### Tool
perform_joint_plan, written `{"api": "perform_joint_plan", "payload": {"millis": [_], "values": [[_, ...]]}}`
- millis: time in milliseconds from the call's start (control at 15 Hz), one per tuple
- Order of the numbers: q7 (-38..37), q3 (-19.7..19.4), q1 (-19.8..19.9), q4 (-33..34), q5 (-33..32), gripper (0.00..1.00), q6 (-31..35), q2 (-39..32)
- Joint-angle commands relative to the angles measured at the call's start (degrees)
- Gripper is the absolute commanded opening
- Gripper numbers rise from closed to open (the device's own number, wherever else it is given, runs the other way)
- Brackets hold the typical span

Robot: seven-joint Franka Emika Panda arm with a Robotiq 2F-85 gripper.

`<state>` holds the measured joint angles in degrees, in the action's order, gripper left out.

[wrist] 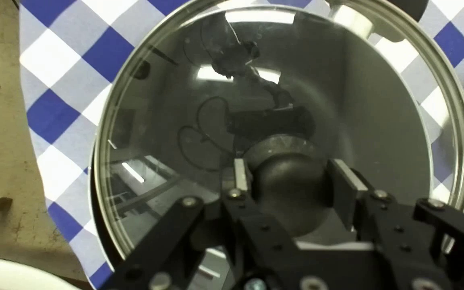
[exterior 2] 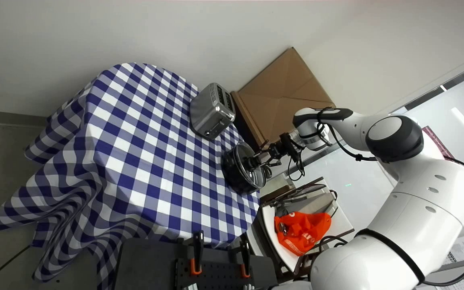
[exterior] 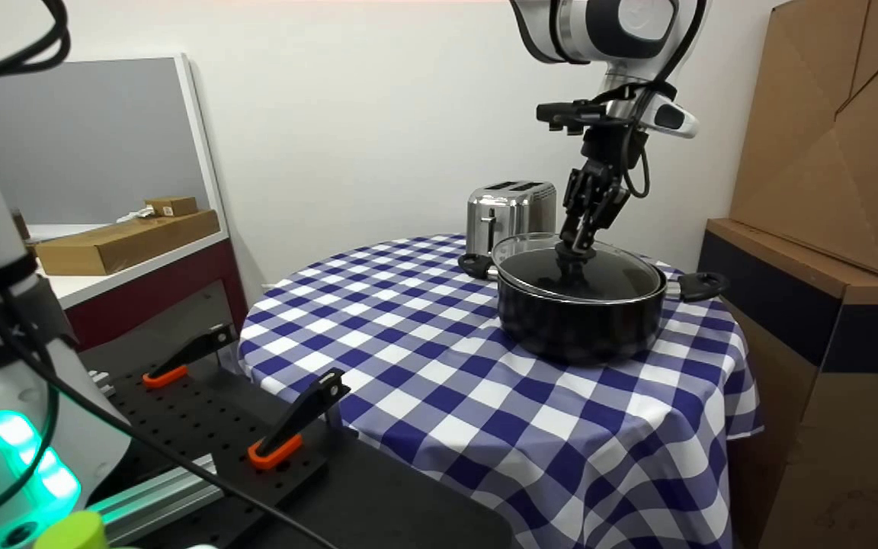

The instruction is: Pick up the glass lid from the table and put it on the black pot.

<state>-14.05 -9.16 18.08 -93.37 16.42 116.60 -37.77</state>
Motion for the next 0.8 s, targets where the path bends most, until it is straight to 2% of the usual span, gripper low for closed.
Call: {"api": "perform_joint_plan", "payload": {"millis": [0,733], "values": [[-2.61,-1.67,-1.24,2.06,-1.9,0.25,-4.75,0.45],[-7.41,-3.22,-3.63,2.54,-5.52,0.25,-2.6,-0.58]]}}
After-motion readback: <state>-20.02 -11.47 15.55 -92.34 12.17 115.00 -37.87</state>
